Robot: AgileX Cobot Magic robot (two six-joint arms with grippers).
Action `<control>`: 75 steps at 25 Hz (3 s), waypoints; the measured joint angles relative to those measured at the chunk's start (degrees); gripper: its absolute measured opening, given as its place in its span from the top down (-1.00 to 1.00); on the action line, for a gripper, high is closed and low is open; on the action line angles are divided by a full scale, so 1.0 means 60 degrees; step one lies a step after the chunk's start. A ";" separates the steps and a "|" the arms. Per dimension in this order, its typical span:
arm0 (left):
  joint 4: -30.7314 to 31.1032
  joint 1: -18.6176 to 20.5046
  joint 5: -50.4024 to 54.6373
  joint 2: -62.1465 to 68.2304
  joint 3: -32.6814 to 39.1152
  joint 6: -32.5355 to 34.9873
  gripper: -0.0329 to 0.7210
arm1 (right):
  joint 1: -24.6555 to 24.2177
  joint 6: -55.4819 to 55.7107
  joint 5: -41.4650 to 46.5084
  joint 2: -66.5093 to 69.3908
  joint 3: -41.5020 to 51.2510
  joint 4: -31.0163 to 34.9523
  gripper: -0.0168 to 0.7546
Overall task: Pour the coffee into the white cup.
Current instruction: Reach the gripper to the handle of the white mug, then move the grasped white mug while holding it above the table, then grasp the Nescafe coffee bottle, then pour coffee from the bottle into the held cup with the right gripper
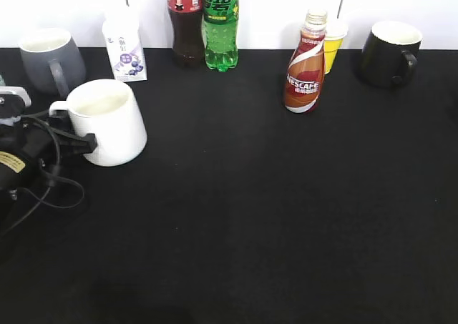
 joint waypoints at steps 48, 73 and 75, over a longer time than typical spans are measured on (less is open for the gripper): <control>0.6468 -0.0017 0.1178 -0.1192 -0.1335 -0.1791 0.77 | 0.0670 0.3178 -1.8874 1.9542 -0.3498 -0.6031 -0.70; 0.7830 -0.1467 0.2264 -0.1183 -0.3109 -0.3041 0.77 | 0.0867 0.4689 -1.7689 1.7039 -0.5747 -1.1426 -0.39; 0.7820 -0.2001 0.2658 -0.1183 -0.3774 -0.3257 0.77 | 0.0867 0.4720 -1.7537 1.6185 -0.5747 -1.2386 -0.39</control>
